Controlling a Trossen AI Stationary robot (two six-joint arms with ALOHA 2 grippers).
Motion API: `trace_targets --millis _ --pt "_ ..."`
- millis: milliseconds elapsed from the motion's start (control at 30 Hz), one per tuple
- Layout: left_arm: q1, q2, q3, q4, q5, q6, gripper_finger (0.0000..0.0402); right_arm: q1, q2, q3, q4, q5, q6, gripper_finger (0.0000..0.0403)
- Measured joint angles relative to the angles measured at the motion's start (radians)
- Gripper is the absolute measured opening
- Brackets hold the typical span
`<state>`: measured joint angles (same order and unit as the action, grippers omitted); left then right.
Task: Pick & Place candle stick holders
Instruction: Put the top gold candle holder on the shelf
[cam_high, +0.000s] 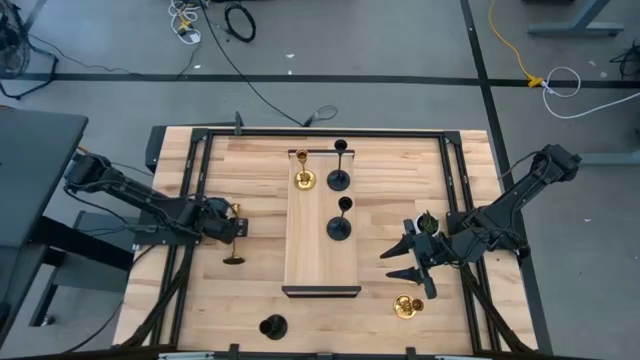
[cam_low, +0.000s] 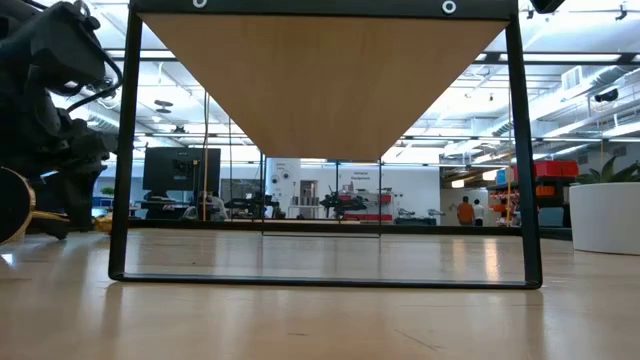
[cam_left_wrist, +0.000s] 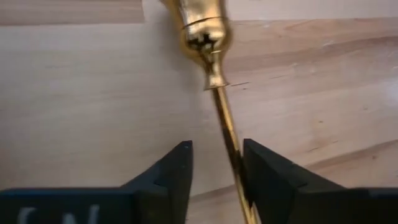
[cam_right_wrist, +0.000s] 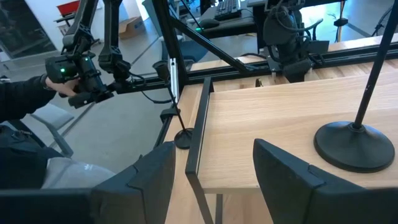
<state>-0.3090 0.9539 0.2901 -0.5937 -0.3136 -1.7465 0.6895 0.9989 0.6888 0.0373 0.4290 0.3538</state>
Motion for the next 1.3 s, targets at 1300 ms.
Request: trace_targets --millis 1300 --pt "-0.044 0.002 0.419 0.073 -0.356 0.796 0.0011 0.0 0.001 0.0 0.016 0.008 0.007 0.0217"
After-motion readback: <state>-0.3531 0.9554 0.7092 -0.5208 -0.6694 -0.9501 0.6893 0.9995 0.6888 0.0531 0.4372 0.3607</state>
